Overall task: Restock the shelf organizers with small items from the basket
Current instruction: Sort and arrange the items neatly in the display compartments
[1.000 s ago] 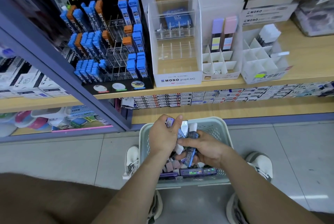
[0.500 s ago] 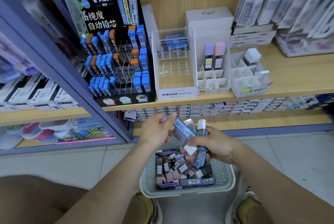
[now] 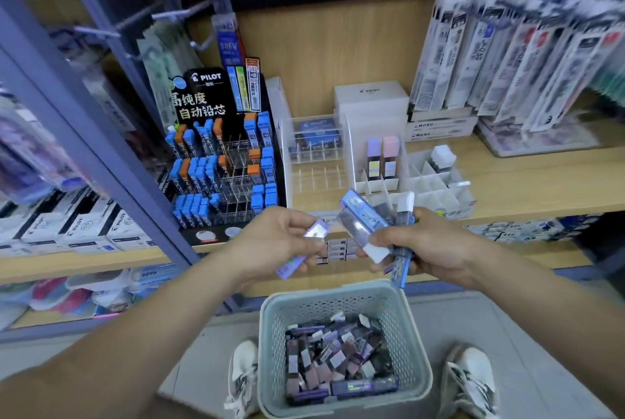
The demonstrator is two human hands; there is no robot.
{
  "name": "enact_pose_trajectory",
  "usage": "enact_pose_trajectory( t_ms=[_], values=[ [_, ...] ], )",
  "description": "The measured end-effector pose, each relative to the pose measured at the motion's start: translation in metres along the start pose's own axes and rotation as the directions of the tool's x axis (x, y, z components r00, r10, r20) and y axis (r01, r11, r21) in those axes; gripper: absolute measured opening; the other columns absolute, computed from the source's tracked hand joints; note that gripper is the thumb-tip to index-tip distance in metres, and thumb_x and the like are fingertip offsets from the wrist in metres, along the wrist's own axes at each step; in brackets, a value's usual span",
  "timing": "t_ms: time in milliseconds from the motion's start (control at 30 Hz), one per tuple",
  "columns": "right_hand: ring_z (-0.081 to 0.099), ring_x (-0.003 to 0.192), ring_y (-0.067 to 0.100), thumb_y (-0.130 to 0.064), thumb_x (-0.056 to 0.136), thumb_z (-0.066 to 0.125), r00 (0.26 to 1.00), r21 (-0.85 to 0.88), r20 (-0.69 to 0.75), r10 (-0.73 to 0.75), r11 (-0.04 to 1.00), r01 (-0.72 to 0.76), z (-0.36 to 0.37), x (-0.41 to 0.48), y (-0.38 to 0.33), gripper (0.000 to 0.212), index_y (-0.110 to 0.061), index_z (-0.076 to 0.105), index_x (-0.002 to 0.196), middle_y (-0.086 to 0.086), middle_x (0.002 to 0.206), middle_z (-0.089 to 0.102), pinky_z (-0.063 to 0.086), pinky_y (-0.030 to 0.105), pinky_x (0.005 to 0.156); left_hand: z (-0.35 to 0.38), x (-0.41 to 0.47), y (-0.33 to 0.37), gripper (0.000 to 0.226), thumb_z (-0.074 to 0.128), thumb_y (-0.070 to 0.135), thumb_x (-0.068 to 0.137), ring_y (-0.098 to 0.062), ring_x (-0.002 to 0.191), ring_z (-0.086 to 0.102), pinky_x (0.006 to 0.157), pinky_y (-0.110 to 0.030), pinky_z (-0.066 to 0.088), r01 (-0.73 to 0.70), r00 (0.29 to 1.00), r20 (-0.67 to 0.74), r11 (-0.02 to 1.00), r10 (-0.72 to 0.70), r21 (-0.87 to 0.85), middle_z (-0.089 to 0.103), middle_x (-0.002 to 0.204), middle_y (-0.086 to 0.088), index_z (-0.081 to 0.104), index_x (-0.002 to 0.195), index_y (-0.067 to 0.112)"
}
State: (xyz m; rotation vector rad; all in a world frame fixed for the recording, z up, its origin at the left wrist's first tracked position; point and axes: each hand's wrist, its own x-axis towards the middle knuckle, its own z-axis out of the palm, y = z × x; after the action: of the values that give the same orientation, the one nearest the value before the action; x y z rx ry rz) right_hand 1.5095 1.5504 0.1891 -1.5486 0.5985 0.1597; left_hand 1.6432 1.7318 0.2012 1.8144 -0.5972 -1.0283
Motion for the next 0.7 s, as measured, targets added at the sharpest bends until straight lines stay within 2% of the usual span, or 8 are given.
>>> enact_pose_trajectory(
  t_ms=[67, 167, 233, 333, 433, 533, 633, 700],
  values=[
    [0.071, 0.077, 0.024, -0.012, 0.087, 0.064, 1.000, 0.000, -0.009, -0.023, 1.000, 0.023, -0.002, -0.003, -0.008, 0.013, -0.014, 0.069, 0.099, 0.008, 0.090, 0.077, 0.044, 0.031, 0.071, 0.002, -0.001, 0.013, 0.014, 0.065, 0.016, 0.089, -0.012, 0.048, 0.053, 0.044, -0.022, 0.044, -0.042, 0.999, -0.021, 0.998, 0.043, 0.050, 0.071, 0.074, -0.004, 0.069, 0.102, 0.016],
    [0.071, 0.075, 0.022, -0.012, 0.088, 0.064, 0.998, 0.038, -0.032, -0.057, 0.998, 0.058, -0.007, -0.004, -0.019, 0.017, -0.015, 0.069, 0.103, 0.009, 0.091, 0.076, 0.051, 0.034, 0.076, 0.006, 0.005, 0.028, 0.014, 0.054, 0.027, 0.096, -0.013, 0.046, 0.036, 0.043, -0.020, 0.026, -0.119, 0.993, -0.011, 0.986, 0.121, 0.116, 0.065, 0.069, -0.003, 0.067, 0.092, 0.023],
    [0.071, 0.074, 0.021, -0.012, 0.089, 0.063, 0.995, 0.082, -0.056, -0.079, 0.993, 0.083, -0.013, -0.003, -0.026, 0.016, -0.016, 0.069, 0.103, 0.008, 0.092, 0.077, 0.053, 0.037, 0.080, 0.006, 0.010, 0.035, 0.018, 0.045, 0.020, 0.101, -0.013, 0.053, 0.040, 0.045, -0.022, 0.032, -0.139, 0.990, 0.024, 0.983, 0.137, 0.120, 0.063, 0.073, -0.001, 0.064, 0.099, 0.019],
    [0.073, 0.076, 0.021, -0.014, 0.089, 0.063, 0.993, 0.022, -0.069, -0.100, 0.995, 0.102, -0.025, -0.001, -0.034, 0.017, -0.015, 0.068, 0.105, 0.006, 0.092, 0.077, 0.051, 0.043, 0.087, -0.002, 0.015, 0.044, 0.022, 0.048, 0.007, 0.098, -0.010, 0.059, 0.046, 0.054, -0.021, 0.041, -0.127, 0.990, 0.077, 0.975, 0.114, 0.182, 0.059, 0.085, 0.003, 0.061, 0.110, 0.021],
    [0.073, 0.077, 0.020, -0.017, 0.088, 0.066, 0.996, -0.136, -0.069, -0.047, 0.990, 0.037, -0.044, 0.002, -0.032, 0.030, -0.009, 0.058, 0.115, 0.005, 0.092, 0.077, 0.044, 0.035, 0.069, -0.010, 0.032, 0.059, 0.014, 0.067, 0.011, 0.087, -0.007, 0.055, 0.056, 0.058, -0.027, 0.050, -0.195, 0.958, -0.106, 0.874, 0.267, 0.445, 0.066, 0.079, 0.006, 0.068, 0.095, 0.022],
    [0.072, 0.072, 0.018, -0.018, 0.087, 0.067, 0.996, -0.239, -0.070, 0.064, 0.968, -0.079, -0.066, 0.003, -0.021, 0.038, -0.004, 0.052, 0.118, 0.006, 0.092, 0.076, 0.037, 0.026, 0.056, -0.007, 0.057, 0.080, 0.014, 0.079, 0.008, 0.074, -0.013, 0.050, 0.059, 0.059, -0.030, 0.051, -0.265, 0.898, -0.255, 0.902, 0.359, 0.340, 0.070, 0.062, -0.001, 0.068, 0.081, 0.013],
    [0.072, 0.072, 0.017, -0.018, 0.087, 0.065, 0.990, -0.331, -0.033, 0.135, 0.933, -0.138, -0.088, -0.001, -0.017, 0.035, -0.004, 0.053, 0.117, 0.005, 0.094, 0.076, 0.037, 0.028, 0.060, 0.003, 0.089, 0.097, 0.009, 0.070, 0.009, 0.085, -0.014, 0.061, 0.068, 0.074, -0.037, 0.057, -0.319, 0.881, -0.261, 0.904, 0.394, 0.286, 0.072, 0.075, -0.004, 0.071, 0.082, 0.017],
    [0.070, 0.073, 0.017, -0.015, 0.088, 0.063, 0.991, -0.340, -0.004, 0.131, 0.932, -0.124, -0.104, -0.005, -0.018, 0.027, -0.003, 0.059, 0.111, 0.007, 0.094, 0.076, 0.035, 0.027, 0.058, 0.014, 0.110, 0.105, 0.016, 0.060, 0.008, 0.092, -0.007, 0.063, 0.067, 0.073, -0.026, 0.055, -0.350, 0.878, -0.218, 0.883, 0.425, 0.313, 0.072, 0.086, -0.006, 0.070, 0.090, 0.019]
  ],
)
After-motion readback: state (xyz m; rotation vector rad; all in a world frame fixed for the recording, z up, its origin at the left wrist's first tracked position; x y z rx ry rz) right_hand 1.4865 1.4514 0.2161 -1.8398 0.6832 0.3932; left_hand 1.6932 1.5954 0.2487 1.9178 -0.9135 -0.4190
